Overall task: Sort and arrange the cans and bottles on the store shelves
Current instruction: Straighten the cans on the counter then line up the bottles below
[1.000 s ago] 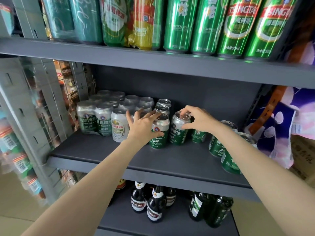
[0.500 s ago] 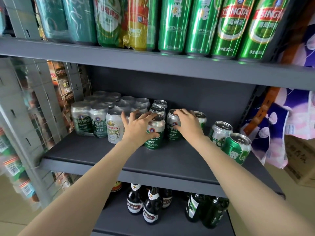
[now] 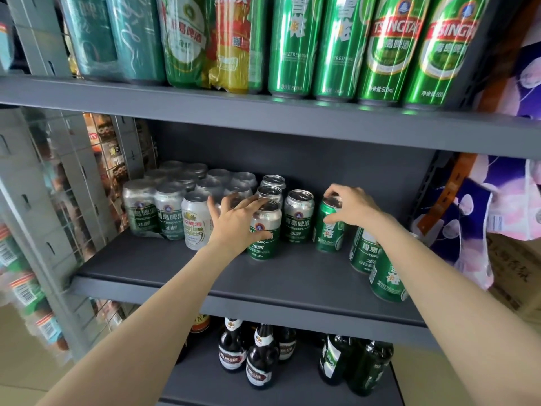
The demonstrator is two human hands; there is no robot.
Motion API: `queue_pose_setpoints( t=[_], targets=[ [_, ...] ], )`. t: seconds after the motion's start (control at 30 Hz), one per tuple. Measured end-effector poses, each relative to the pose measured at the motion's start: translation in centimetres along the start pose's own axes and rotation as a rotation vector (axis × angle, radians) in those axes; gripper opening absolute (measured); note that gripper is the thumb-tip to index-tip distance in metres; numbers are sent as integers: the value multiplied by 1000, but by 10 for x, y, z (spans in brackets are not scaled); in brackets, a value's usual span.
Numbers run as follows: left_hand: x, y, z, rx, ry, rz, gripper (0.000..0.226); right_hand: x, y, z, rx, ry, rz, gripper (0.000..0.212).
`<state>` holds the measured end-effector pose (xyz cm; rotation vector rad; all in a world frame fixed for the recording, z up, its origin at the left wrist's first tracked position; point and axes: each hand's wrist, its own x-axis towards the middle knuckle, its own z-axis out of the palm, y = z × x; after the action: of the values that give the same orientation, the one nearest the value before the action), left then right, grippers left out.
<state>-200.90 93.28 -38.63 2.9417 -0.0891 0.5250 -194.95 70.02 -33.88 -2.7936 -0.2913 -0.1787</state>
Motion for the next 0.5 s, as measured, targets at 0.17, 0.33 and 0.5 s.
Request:
queue_pose_setpoints(
  t=[0.17,0.33,0.5],
  targets=[
    [1,0,-1,6,1,2,75,-19,-1,-11,151,-188,-161,56],
    [0,1,-1,0,-7,-3,74,-27,-2,-8,83,-145,-192,52],
    [0,0,0,11,-4,1,74,-14,1,2,35,-46,-62,47]
  ],
)
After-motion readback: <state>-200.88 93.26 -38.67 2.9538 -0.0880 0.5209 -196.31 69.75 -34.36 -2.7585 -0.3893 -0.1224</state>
